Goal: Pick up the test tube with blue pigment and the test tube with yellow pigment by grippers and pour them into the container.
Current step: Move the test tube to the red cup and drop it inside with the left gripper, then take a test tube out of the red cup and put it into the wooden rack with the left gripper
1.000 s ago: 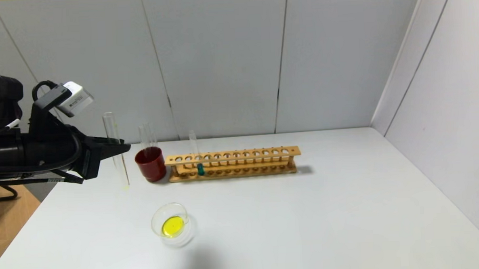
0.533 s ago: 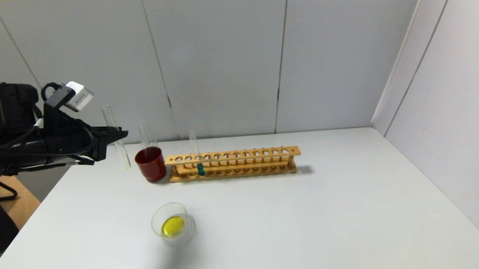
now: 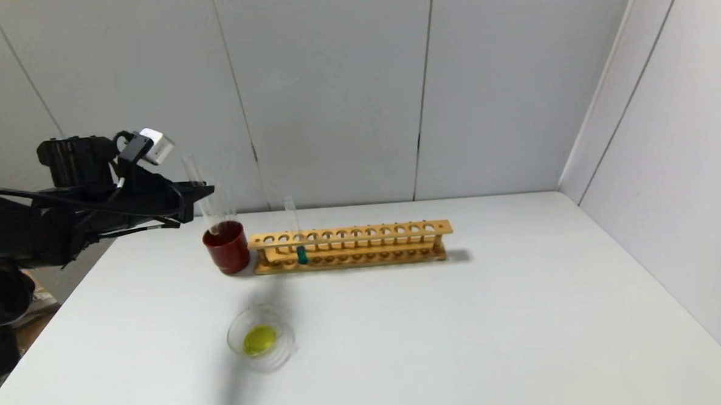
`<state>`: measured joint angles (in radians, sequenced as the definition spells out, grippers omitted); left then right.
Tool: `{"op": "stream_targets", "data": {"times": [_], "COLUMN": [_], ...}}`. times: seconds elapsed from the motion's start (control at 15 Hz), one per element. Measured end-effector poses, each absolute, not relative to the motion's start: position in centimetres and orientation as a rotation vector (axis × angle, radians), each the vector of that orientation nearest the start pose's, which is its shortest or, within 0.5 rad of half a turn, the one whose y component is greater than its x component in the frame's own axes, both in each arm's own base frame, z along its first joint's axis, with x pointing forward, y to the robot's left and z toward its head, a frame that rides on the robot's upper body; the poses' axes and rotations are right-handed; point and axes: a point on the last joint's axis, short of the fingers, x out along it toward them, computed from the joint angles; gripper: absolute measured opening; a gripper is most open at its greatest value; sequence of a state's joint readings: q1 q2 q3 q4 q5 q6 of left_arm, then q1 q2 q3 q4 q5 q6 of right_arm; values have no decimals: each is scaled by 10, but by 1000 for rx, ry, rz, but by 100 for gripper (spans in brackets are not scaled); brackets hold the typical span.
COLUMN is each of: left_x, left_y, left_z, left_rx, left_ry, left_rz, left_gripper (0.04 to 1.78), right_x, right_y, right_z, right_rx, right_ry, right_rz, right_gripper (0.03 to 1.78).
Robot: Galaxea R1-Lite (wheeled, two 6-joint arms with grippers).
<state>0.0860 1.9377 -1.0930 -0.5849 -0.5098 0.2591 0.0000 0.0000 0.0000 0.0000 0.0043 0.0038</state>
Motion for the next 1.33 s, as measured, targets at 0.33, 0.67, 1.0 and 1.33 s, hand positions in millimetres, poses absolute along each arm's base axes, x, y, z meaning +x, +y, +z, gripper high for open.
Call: {"op": "stream_targets", "data": {"times": [0.33,0.67,1.0,1.33], "left_x": [394,397,399,396], "left_y": [19,18,18,17], "left_z": [157,144,135,131], "left_rx": [167,165,163,183], "left_ry": [219,250,265,249], "left_rz": [-459,-460,-458,-461], "left_gripper": [31,31,46,120], "right_x": [-23,-23,-23,-23], "right_y": [0,0,0,0], "right_z": [75,75,75,75], "right_rx": [4,5,4,4], "right_ry": [0,0,0,0], "right_rz": [4,4,4,4], "right_gripper": [175,175,175,175]}}
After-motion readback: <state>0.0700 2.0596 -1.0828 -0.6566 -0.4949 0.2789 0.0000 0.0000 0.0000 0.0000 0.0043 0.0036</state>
